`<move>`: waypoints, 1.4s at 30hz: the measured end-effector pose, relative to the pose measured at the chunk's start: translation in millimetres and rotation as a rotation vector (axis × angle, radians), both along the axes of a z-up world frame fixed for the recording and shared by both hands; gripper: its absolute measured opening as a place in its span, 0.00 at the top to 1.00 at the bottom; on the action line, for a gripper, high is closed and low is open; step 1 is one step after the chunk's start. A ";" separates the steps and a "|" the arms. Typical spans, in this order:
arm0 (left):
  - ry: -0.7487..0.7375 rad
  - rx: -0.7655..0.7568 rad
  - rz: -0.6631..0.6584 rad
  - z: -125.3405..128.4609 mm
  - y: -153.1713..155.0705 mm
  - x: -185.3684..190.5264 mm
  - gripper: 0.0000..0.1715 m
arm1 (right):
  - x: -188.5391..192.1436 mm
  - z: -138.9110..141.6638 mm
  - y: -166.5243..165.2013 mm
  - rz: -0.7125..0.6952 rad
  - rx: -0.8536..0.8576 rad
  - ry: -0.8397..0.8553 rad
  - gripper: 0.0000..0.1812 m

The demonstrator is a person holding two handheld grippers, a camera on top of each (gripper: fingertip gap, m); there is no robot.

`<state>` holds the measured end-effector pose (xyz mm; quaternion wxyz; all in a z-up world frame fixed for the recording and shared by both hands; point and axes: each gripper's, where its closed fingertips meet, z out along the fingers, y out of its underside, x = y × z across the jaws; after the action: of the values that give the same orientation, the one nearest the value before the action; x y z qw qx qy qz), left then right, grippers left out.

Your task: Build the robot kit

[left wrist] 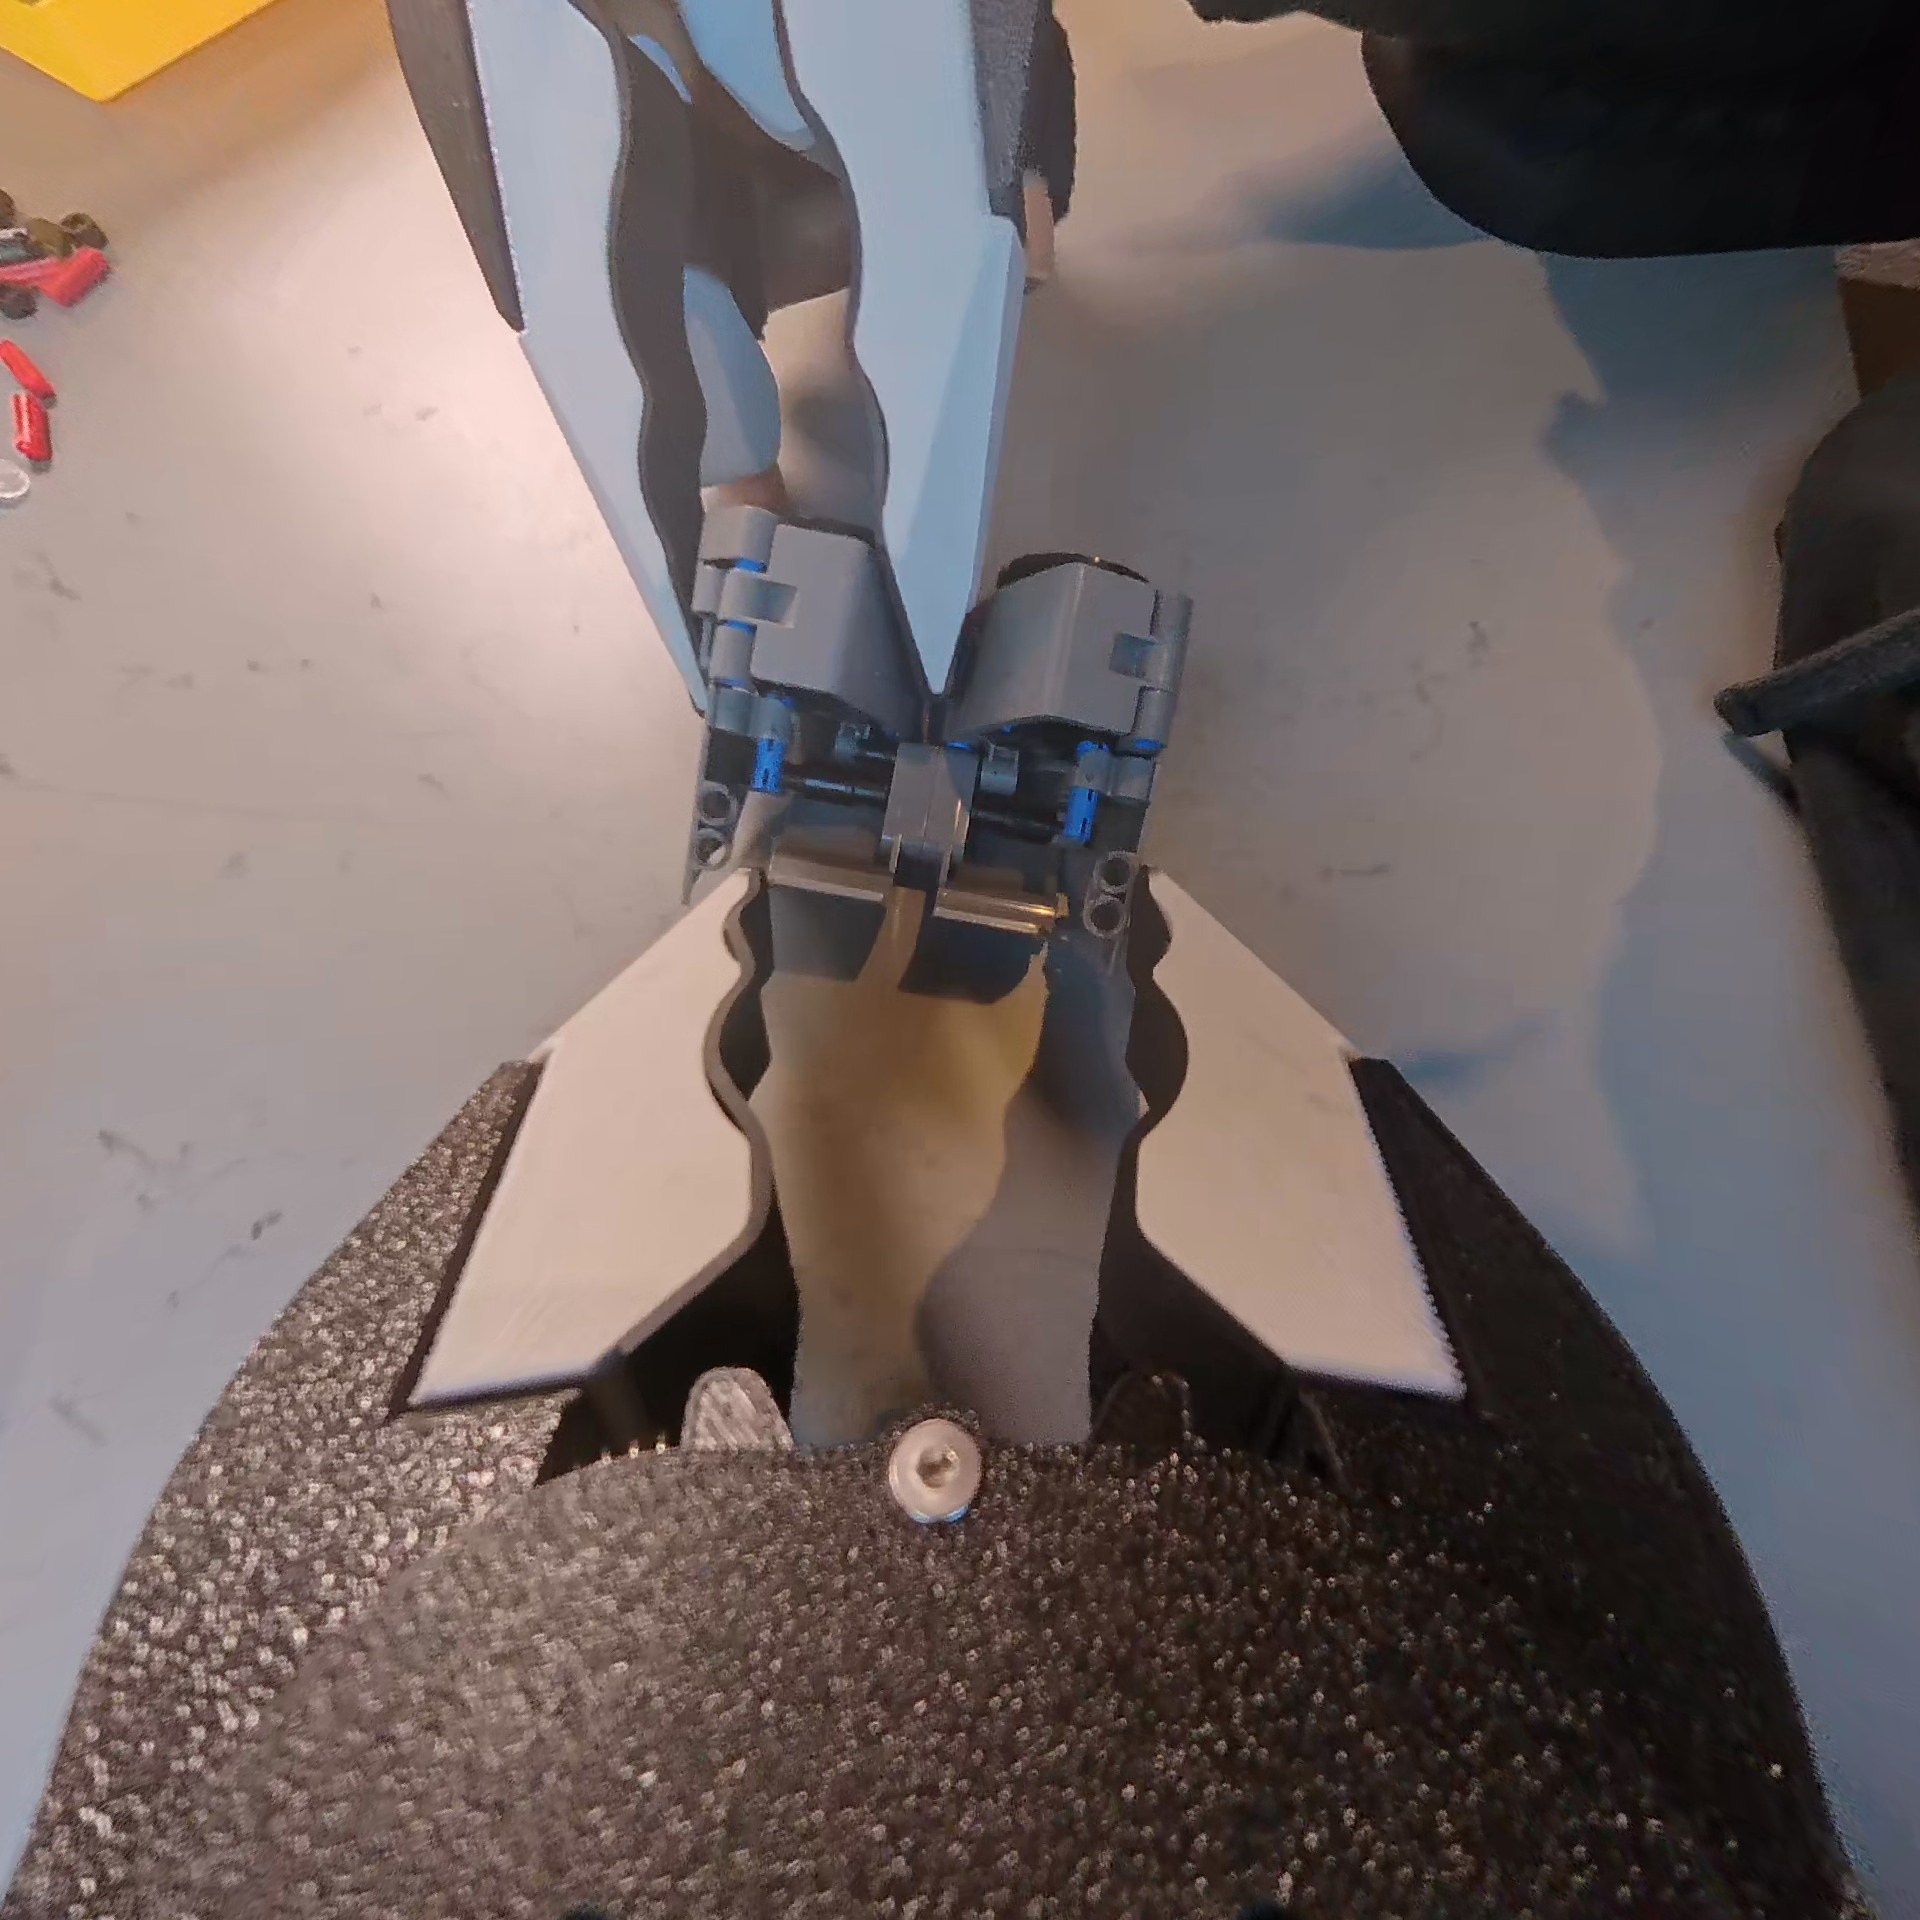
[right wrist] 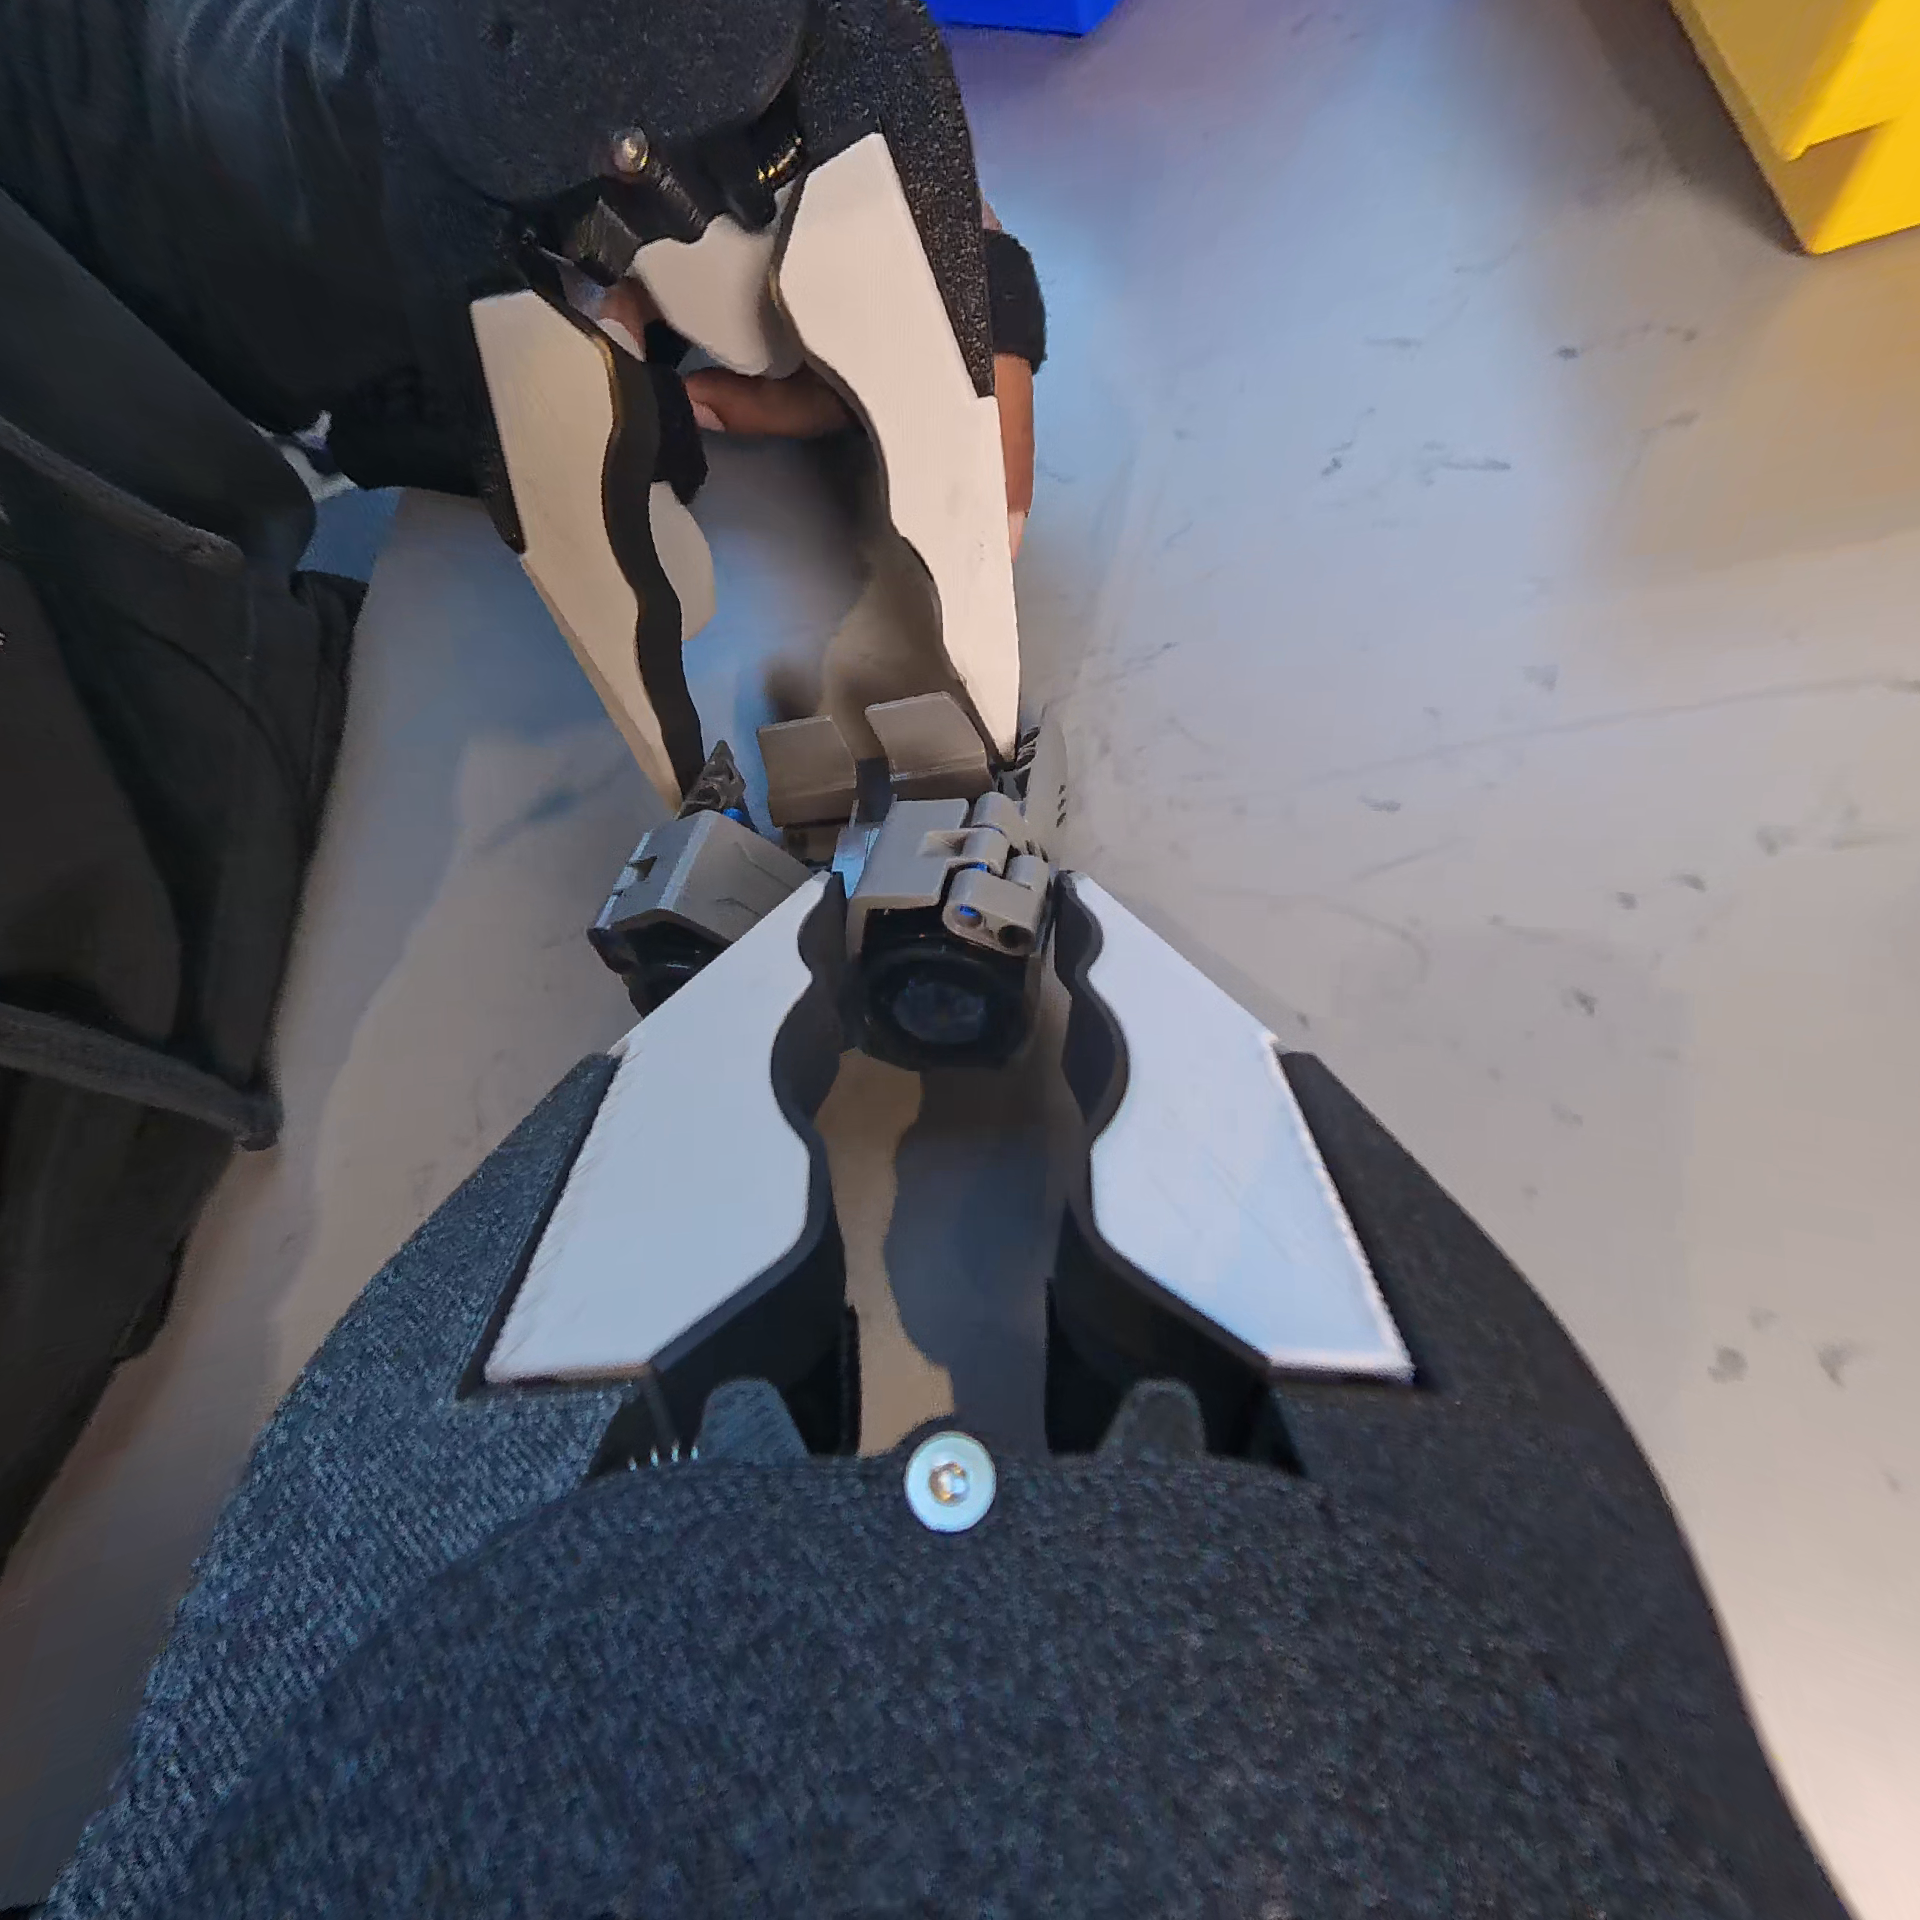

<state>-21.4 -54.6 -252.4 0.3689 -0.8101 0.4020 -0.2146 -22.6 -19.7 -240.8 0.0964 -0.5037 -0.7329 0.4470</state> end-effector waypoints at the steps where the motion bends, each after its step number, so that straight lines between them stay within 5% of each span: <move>1: 0.010 0.006 -0.002 -0.7 0.1 -0.1 0.60 | -0.7 0.4 1.3 -0.020 -0.039 -0.015 0.79; 9: 0.000 0.009 -0.002 1.2 -0.2 0.0 0.60 | -4.7 10.7 4.7 -0.116 -0.303 -0.048 0.79; 25: -0.001 0.015 -0.011 1.4 -0.7 -0.1 0.60 | 3.2 3.4 2.0 0.069 -0.014 -0.140 0.77; 42: -0.001 0.041 -0.001 6.0 1.5 -0.6 0.60 | -10.9 0.2 8.4 0.056 0.175 -0.264 0.83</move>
<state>-22.0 -53.1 -246.3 0.3855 -0.8021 0.4065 -0.2066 -33.6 -11.3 -240.5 0.0302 -0.5269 -0.7893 0.3137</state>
